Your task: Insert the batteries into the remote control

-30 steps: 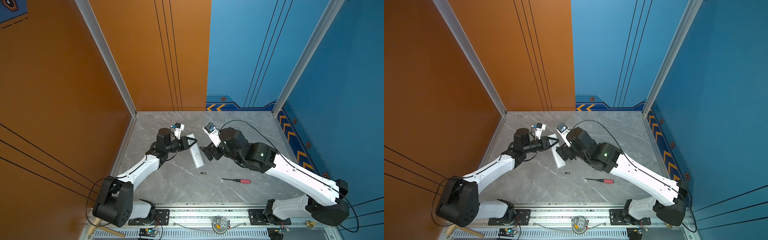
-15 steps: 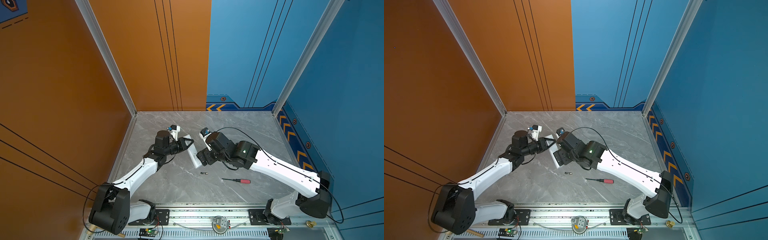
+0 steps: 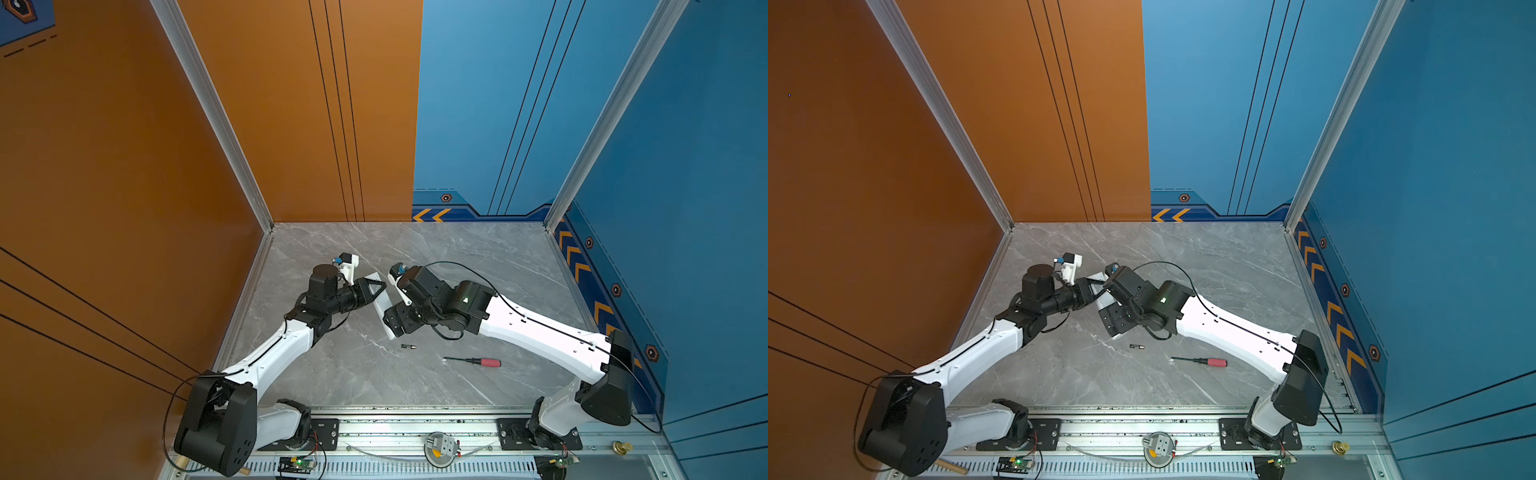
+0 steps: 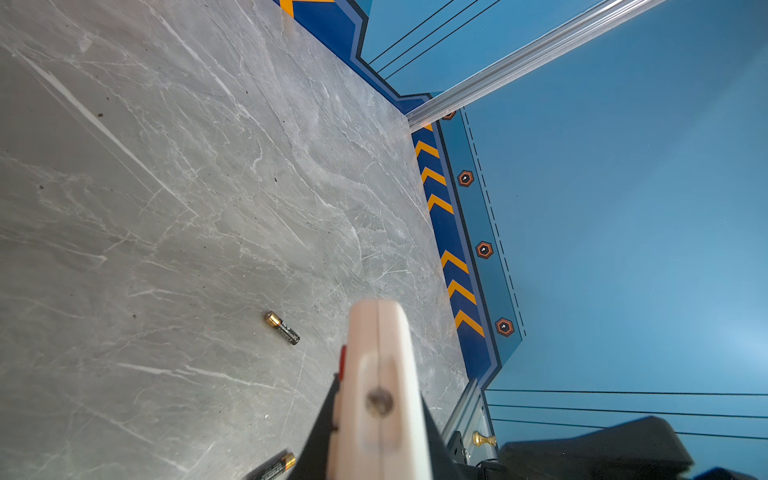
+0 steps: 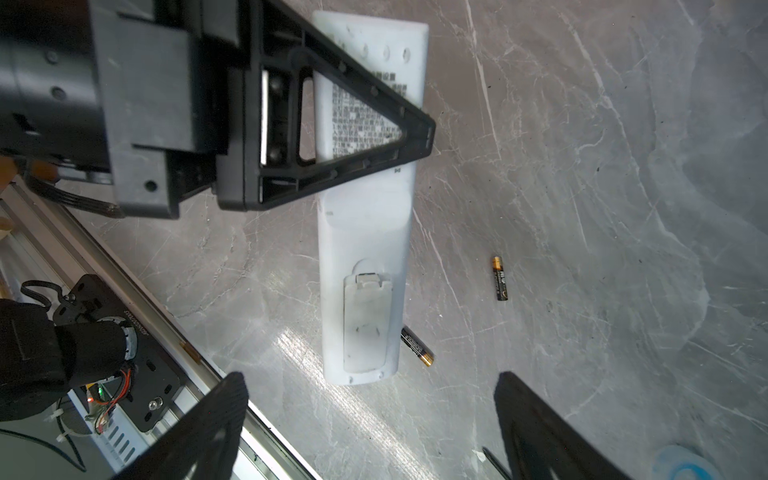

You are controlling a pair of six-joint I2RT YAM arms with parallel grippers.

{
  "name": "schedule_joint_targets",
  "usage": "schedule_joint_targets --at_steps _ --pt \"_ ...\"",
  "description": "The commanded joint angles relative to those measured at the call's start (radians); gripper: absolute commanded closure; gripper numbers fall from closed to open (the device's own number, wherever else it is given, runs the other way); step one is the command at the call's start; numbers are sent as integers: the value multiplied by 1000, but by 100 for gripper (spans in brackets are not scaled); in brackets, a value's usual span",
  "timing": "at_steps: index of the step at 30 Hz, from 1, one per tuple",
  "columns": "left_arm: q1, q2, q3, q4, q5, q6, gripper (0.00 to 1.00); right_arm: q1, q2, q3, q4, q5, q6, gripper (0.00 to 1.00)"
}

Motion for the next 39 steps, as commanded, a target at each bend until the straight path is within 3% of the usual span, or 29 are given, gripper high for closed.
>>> schedule_joint_targets --at_steps 1,14,29,39 --pt "-3 -31 -16 0 -4 8 100 -6 27 -12 30 -25 20 9" --pt "-1 -42 -30 0 8 16 100 -14 91 4 45 -58 20 14" --pt "0 -42 -33 0 18 25 100 -29 125 17 64 -71 23 34" --pt "-1 -44 -35 1 22 30 100 -34 136 22 78 -86 25 42"
